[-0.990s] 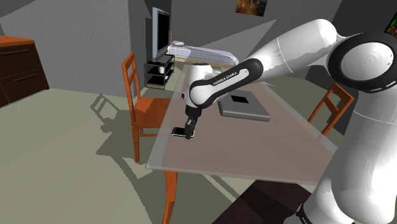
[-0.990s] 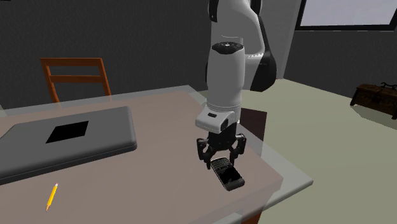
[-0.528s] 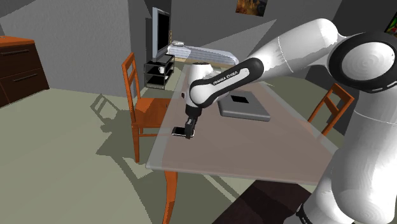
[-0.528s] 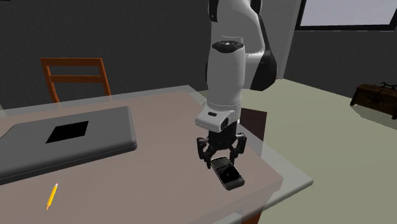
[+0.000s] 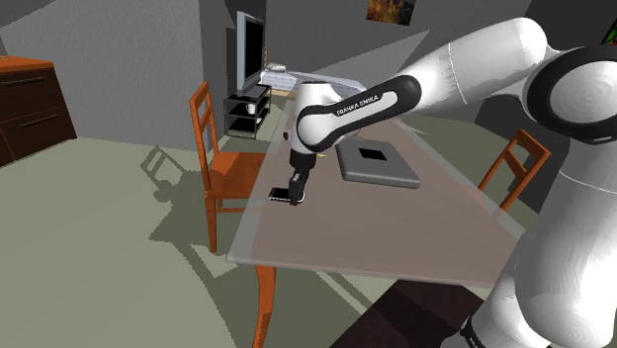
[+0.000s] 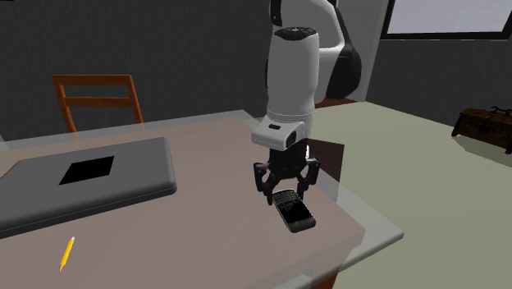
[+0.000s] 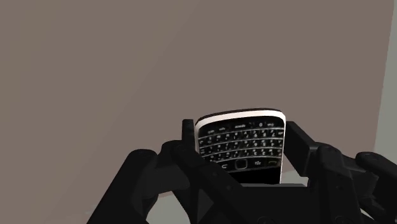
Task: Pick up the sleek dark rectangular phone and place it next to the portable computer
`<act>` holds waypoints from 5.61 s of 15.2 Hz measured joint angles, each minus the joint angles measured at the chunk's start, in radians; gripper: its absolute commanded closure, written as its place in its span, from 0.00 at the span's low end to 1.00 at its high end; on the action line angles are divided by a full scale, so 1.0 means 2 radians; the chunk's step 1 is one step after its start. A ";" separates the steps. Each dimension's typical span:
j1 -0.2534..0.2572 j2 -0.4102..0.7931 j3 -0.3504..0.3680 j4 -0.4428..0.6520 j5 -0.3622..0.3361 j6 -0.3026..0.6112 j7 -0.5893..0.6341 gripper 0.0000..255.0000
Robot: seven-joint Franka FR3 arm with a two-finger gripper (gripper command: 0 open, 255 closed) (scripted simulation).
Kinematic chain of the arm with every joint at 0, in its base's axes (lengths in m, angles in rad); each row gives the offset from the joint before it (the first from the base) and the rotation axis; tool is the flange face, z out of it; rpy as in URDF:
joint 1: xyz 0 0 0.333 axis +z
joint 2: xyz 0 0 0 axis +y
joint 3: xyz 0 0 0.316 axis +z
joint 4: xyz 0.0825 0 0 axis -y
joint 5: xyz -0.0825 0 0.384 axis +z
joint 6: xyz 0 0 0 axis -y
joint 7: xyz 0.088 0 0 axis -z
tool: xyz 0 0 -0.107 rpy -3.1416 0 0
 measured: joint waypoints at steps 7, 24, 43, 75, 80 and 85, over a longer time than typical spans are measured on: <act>0.000 -0.020 0.000 0.025 0.000 -0.045 0.001 1.00; -0.055 -0.106 -0.055 -0.032 -0.001 -0.075 -0.108 1.00; -0.159 -0.120 -0.183 -0.042 -0.016 -0.081 -0.332 1.00; -0.164 -0.053 -0.190 -0.112 0.012 0.050 -0.363 0.00; -0.163 -0.084 -0.191 -0.093 -0.002 0.005 -0.352 0.00; -0.163 -0.089 -0.190 -0.082 -0.005 -0.011 -0.350 0.00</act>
